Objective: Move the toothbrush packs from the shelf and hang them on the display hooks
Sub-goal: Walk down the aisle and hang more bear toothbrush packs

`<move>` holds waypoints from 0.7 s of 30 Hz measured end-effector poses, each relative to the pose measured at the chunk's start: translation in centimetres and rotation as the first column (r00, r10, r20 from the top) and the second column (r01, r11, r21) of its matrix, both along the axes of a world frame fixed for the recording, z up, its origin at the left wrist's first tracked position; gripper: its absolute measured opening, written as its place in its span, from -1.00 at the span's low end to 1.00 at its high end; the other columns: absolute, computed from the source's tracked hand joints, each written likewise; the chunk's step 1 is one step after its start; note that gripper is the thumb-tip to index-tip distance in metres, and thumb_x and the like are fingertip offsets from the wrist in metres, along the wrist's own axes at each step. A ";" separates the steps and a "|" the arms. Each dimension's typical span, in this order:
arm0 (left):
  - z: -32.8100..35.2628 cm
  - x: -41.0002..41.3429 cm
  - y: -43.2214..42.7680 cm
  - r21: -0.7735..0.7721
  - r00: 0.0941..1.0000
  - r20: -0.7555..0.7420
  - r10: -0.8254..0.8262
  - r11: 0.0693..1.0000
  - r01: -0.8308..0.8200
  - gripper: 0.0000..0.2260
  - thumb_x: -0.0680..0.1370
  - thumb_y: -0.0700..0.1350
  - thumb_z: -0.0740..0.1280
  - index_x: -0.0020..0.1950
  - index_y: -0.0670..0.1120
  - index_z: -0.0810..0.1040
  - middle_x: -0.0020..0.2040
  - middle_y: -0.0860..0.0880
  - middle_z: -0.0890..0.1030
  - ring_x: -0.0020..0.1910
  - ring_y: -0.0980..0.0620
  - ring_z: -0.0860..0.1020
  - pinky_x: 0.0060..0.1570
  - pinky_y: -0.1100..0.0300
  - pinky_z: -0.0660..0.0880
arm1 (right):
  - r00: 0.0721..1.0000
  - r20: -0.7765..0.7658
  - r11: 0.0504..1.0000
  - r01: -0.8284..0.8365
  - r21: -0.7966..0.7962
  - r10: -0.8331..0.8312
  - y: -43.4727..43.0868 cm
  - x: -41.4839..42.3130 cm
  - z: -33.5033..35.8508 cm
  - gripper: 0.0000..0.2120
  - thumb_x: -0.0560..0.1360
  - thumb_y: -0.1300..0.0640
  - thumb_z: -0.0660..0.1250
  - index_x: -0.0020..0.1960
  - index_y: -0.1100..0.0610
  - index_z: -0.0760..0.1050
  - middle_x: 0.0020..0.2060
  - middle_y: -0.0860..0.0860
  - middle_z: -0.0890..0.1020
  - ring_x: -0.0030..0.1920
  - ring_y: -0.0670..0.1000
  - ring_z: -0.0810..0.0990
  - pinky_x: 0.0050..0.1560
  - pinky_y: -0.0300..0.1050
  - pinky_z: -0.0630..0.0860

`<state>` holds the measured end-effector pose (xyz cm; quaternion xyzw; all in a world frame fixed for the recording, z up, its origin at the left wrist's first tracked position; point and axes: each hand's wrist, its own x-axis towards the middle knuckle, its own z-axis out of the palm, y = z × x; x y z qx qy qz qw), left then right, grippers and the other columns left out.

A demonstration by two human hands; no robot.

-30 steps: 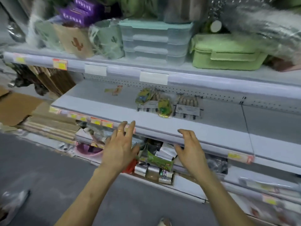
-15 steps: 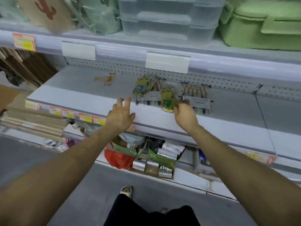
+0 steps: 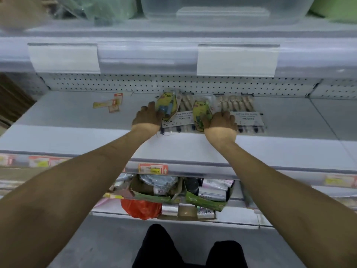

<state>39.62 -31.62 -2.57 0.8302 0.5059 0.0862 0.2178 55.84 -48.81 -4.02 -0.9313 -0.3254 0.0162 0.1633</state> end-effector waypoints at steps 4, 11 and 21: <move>-0.3 1.7 1.8 -0.035 0.999 0.050 -0.022 0.999 0.023 -0.52 0.69 0.10 0.25 0.54 -0.11 0.31 0.32 -0.33 0.49 0.31 -0.35 0.50 0.19 -0.12 0.45 | 0.999 0.004 0.999 0.042 -0.025 -0.042 1.5 0.4 0.2 -0.39 0.64 -0.29 0.18 0.30 0.25 0.49 0.28 0.26 0.58 0.36 0.29 0.45 0.32 0.16 0.39; -0.4 0.9 1.2 -0.105 0.983 0.183 0.001 0.994 0.019 -0.55 0.66 -0.08 0.34 0.53 -0.06 0.36 0.32 -0.28 0.55 0.23 -0.31 0.58 0.13 -0.06 0.56 | 0.968 -0.241 0.997 0.049 -0.063 -0.063 3.2 0.9 1.7 -0.26 0.44 -0.27 0.48 0.40 0.18 0.35 0.33 0.19 0.56 0.40 0.27 0.45 0.35 0.12 0.39; 1.4 -4.1 -1.4 -0.514 0.897 0.424 0.126 0.849 0.124 -0.06 0.50 -0.40 0.49 0.71 0.05 0.06 0.28 -0.18 0.58 0.13 -0.13 0.61 -0.18 0.22 0.54 | 0.586 -0.796 0.754 0.453 0.476 0.150 -0.1 -1.0 1.8 -0.61 0.58 0.46 0.32 0.37 0.24 0.41 0.19 0.20 0.61 0.09 0.17 0.61 -0.19 -0.07 0.60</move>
